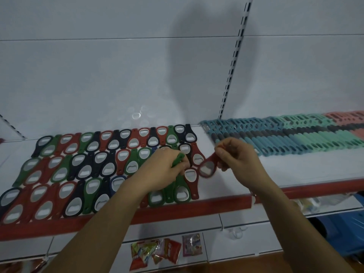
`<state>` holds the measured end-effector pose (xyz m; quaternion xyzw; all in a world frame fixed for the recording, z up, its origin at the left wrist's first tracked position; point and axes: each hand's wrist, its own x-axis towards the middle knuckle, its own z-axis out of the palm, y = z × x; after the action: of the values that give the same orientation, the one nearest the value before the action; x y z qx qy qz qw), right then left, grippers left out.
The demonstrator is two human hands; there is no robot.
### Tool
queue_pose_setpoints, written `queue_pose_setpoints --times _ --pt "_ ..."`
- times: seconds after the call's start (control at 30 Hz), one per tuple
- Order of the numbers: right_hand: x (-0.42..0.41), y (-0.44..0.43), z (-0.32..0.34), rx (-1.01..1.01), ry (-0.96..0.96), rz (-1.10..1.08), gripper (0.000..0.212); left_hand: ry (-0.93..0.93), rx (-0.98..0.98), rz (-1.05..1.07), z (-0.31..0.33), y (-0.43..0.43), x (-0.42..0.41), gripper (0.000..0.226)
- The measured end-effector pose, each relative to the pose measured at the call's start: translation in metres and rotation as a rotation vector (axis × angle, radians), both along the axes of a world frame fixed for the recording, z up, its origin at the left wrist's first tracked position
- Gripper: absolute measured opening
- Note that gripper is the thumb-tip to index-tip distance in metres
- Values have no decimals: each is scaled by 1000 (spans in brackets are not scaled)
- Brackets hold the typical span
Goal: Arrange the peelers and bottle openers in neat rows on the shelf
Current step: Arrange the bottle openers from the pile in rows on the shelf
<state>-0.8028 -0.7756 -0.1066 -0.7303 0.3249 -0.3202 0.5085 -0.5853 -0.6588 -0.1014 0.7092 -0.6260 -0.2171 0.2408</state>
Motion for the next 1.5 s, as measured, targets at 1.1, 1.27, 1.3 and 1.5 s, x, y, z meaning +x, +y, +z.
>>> queue_pose_setpoints --times 1.1,1.27,1.3,1.5 --pt "-3 26 -39 -379 610 36 43 -456 163 -150 -13 -8 -23 49" --pt "0 31 -38 -417 614 35 41 -456 169 -156 -14 -8 -22 50" --pt "0 32 -38 -421 612 31 41 -457 170 -157 -13 -8 -22 50" --pt "0 34 -39 -424 584 2 39 -440 176 -168 -14 -8 -20 49"
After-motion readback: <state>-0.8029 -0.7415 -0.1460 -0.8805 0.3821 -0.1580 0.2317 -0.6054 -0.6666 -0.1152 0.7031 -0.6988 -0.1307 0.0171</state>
